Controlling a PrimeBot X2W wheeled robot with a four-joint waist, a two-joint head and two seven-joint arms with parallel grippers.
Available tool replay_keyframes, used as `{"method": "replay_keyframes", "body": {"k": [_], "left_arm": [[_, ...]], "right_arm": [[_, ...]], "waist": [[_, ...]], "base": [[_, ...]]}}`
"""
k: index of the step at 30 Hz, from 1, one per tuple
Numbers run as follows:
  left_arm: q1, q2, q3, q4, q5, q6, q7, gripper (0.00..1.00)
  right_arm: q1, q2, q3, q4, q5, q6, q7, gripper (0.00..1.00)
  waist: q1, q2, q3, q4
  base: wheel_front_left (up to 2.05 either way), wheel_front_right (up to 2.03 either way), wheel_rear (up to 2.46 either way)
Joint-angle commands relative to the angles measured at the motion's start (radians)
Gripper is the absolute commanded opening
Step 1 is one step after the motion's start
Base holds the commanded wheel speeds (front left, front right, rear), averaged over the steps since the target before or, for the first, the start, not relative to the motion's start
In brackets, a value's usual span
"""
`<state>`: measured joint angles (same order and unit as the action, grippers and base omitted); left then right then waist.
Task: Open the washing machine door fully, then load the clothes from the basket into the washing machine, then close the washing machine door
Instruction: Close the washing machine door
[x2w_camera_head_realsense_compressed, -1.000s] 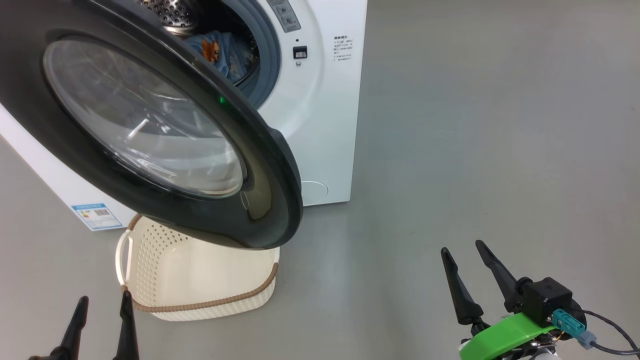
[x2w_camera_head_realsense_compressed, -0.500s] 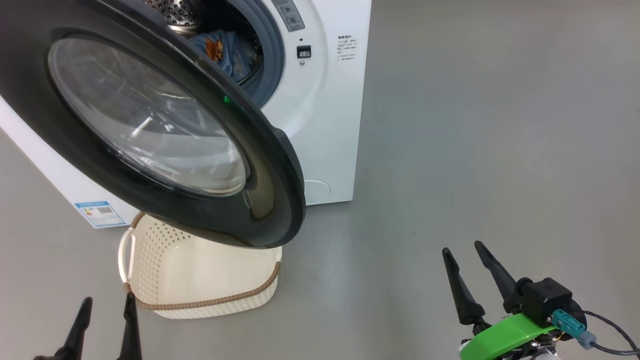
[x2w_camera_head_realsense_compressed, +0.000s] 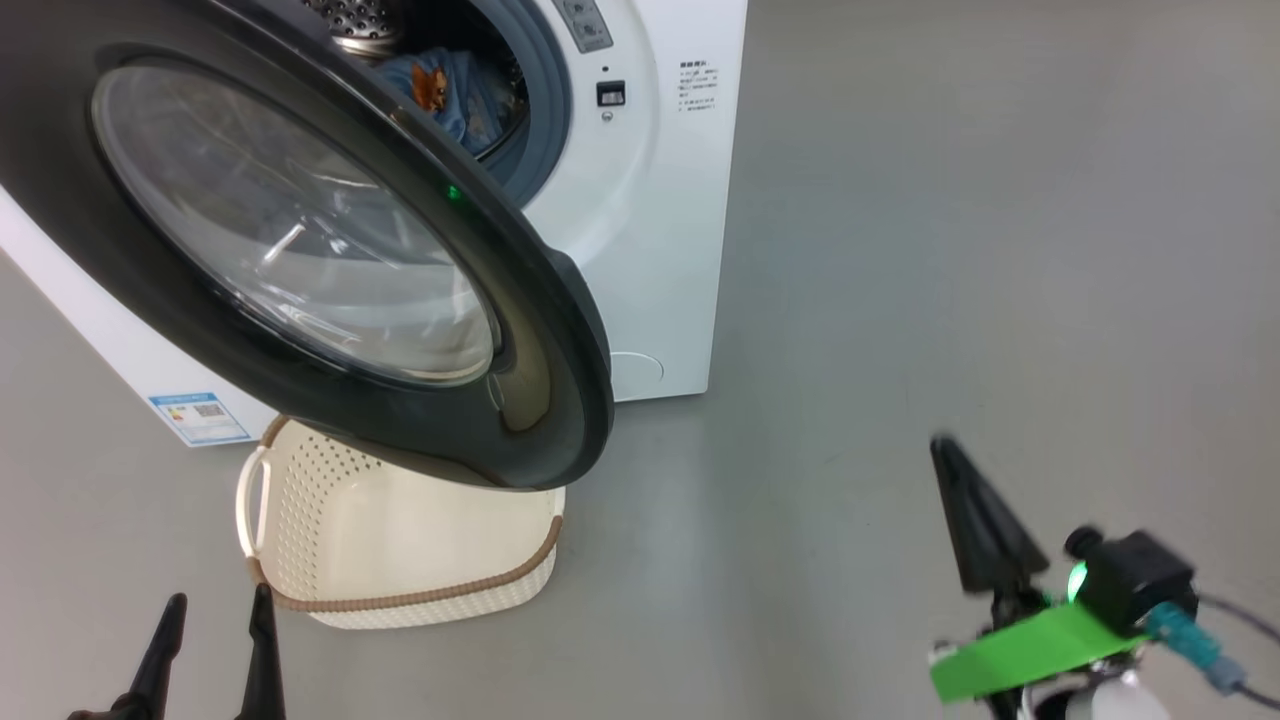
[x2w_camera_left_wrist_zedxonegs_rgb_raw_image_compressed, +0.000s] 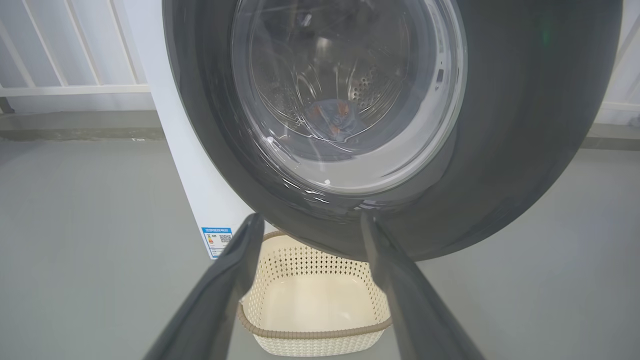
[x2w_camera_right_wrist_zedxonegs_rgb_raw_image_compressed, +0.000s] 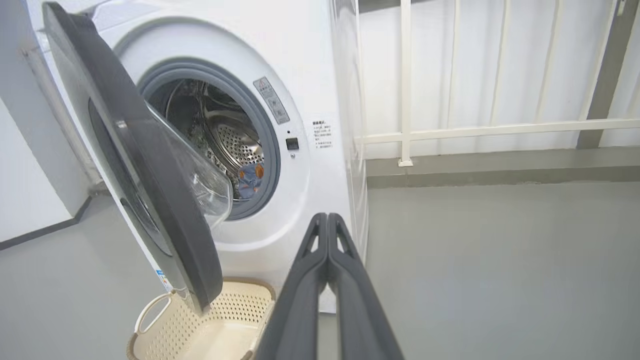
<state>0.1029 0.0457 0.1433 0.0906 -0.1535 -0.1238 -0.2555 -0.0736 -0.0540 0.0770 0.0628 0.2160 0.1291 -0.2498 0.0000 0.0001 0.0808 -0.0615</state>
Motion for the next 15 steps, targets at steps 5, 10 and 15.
{"method": "replay_keyframes", "body": {"k": [5, 10, 15], "left_arm": [[-0.036, 0.006, 0.036, -0.022, 0.005, -0.004, -0.006, 1.0], [-0.046, 0.005, 0.027, -0.019, 0.003, -0.005, -0.006, 1.0], [-0.059, 0.005, 0.011, -0.014, -0.001, -0.005, -0.006, 1.0]], "right_arm": [[-0.101, 0.001, 0.073, -0.22, 0.047, 0.002, -0.012, 0.0], [-0.183, -0.017, 0.162, -0.415, 0.07, 0.002, -0.012, 0.0], [-0.241, -0.054, 0.299, -0.496, 0.094, 0.002, -0.012, 0.0]], "waist": [[0.0, -0.0001, 0.007, 0.005], [0.0, -0.0001, 0.012, 0.018], [0.0, -0.0001, 0.02, 0.039]], "base": [[0.0, 0.0, 0.0], [0.0, 0.0, 0.0], [0.0, 0.0, 0.0]]}}
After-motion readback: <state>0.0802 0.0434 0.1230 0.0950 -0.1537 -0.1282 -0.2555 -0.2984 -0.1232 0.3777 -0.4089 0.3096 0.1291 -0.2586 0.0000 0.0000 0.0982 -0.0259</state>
